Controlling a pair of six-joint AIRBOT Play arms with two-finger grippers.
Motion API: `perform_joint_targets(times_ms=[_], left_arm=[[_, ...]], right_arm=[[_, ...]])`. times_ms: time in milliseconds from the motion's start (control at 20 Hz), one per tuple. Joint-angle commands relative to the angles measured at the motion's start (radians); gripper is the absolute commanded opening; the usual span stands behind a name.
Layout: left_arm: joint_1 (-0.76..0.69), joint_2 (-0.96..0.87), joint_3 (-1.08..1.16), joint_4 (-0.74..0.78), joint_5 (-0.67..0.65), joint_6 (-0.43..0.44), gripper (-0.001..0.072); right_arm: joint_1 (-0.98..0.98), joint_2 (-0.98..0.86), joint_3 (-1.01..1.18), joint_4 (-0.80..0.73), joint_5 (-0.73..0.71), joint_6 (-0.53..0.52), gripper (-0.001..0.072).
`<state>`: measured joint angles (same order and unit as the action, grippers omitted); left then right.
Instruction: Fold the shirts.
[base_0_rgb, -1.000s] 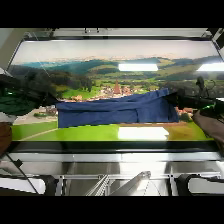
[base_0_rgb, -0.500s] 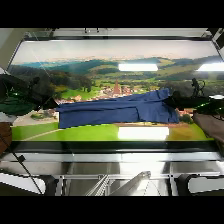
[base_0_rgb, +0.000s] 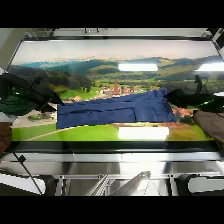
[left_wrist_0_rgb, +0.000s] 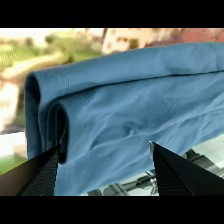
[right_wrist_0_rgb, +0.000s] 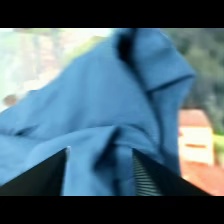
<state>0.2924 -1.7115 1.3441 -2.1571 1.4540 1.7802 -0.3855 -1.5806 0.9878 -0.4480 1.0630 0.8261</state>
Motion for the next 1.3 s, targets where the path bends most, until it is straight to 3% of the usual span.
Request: perform_joint_targets(times_ms=[0,200,250,400,800,850,950,1000,1100,1250], left_arm=[[0.008,0.068,0.018,-0.058,0.032,0.019,0.061],[0.021,0.208,0.069,-0.132,0.06,0.018,0.0606],[0.008,0.242,0.069,-0.138,0.048,0.018,0.0527],[-0.029,0.307,0.069,-0.139,0.051,0.034,0.0028],[-0.085,0.314,0.068,-0.142,0.121,0.04,0.0033],[-0.103,0.309,0.068,-0.142,0.12,0.04,0.0032],[-0.162,0.271,0.068,-0.143,0.114,0.04,0.0032],[-0.209,0.239,0.068,-0.149,0.105,0.04,0.0033],[-0.32,0.166,0.068,-0.149,0.032,0.038,0.0032],[-0.507,0.033,0.069,-0.148,-0.108,0.034,0.0032]], right_arm=[[-0.056,0.066,0.08,-0.151,0.058,0.092,0.0716],[-0.085,0.025,0.18,-0.315,0.09,0.209,0.072],[-0.081,-0.005,0.183,-0.308,0.105,0.211,0.072],[-0.051,-0.109,0.183,-0.305,0.155,0.21,0.072],[0.072,-0.227,0.185,-0.212,0.242,0.165,0.0719],[0.077,-0.227,0.185,-0.197,0.239,0.159,0.0685],[0.075,-0.227,0.187,-0.14,0.245,0.129,0.0198],[0.075,-0.227,0.19,-0.122,0.253,0.118,0.011],[0.076,-0.223,0.194,-0.108,0.274,0.113,0.0018],[0.075,-0.203,0.194,-0.108,0.318,0.117,0.0017]])
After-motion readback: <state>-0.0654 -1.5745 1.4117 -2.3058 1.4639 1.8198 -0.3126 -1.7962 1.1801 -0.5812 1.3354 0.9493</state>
